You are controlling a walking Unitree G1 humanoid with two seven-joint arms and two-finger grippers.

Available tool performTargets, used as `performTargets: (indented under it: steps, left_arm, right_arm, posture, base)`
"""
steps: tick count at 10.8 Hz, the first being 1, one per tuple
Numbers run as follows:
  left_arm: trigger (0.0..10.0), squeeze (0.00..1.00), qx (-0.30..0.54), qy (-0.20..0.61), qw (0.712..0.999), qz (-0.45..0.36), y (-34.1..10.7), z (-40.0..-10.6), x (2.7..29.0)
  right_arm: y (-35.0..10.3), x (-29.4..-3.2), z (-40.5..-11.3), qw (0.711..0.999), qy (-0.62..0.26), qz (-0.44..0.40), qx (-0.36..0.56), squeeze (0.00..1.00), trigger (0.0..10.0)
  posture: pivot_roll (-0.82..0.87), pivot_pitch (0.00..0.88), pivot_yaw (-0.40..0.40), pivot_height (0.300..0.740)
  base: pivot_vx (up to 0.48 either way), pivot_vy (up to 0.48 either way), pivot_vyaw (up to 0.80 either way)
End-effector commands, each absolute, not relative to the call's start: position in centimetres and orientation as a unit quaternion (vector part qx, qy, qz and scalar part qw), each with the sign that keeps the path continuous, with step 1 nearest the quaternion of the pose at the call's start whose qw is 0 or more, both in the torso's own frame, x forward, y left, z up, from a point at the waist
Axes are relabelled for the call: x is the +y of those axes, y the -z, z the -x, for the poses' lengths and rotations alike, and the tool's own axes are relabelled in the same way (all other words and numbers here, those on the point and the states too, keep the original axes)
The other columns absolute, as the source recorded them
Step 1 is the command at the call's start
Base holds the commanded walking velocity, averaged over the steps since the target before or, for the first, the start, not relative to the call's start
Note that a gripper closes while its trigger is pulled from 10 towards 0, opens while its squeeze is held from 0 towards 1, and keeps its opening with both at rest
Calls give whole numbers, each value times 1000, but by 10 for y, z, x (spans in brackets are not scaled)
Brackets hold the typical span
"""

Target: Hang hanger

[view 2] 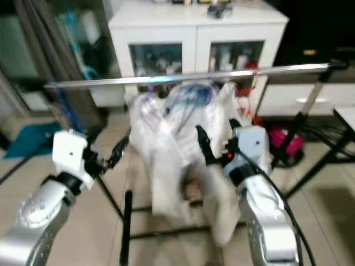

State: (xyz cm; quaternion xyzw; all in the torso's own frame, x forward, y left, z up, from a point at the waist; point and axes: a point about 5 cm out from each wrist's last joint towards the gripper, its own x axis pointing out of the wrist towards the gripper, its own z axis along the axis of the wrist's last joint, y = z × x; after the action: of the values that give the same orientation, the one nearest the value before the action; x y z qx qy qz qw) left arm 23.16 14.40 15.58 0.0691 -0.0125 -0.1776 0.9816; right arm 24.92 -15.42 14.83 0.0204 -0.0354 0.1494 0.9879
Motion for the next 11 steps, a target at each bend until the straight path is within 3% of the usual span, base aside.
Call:
performTargets:
  steps: [1, 4, 7, 8, 9, 11]
  left_arm:
    - [10000, 184, -12, 164, 983, -83, -156, -233, 148]
    - [10000, 173, -8, 148, 986, -71, -155, -236, 151]
    - [10000, 161, 16, 173, 982, -79, -148, -238, 146]
    - [10000, 169, 11, 181, 980, -79, -149, -240, 143]
    - [10000, 169, 6, 185, 980, -76, -151, -243, 141]
    - [10000, 153, 26, 250, 966, -58, -147, -237, 133]
  right_arm:
    - [-158, -146, -251, 984, -170, -17, -50, 1000, 10000]
    - [-161, -145, -263, 988, -148, -13, -46, 1000, 10000]
    - [-163, -150, -276, 995, -89, -14, -36, 1000, 10000]
    - [-164, -145, -282, 994, -103, -8, -32, 933, 10000]
    - [-166, -137, -289, 992, -124, 14, -28, 12, 10000]
    - [-167, -138, -318, 994, -103, 8, 18, 0, 10000]
  posture:
    - [-77, 0, 61, 740]
    - [-76, 0, 60, 740]
    - [-75, 0, 57, 740]
    - [-76, 0, 59, 740]
    - [-78, 0, 58, 740]
    - [-75, 0, 53, 740]
  base:
    - [0, -480, 800]
    - [0, -259, 800]
    - [0, 0, 0]
    - [0, 0, 0]
    - [0, 0, 0]
    - [0, 0, 0]
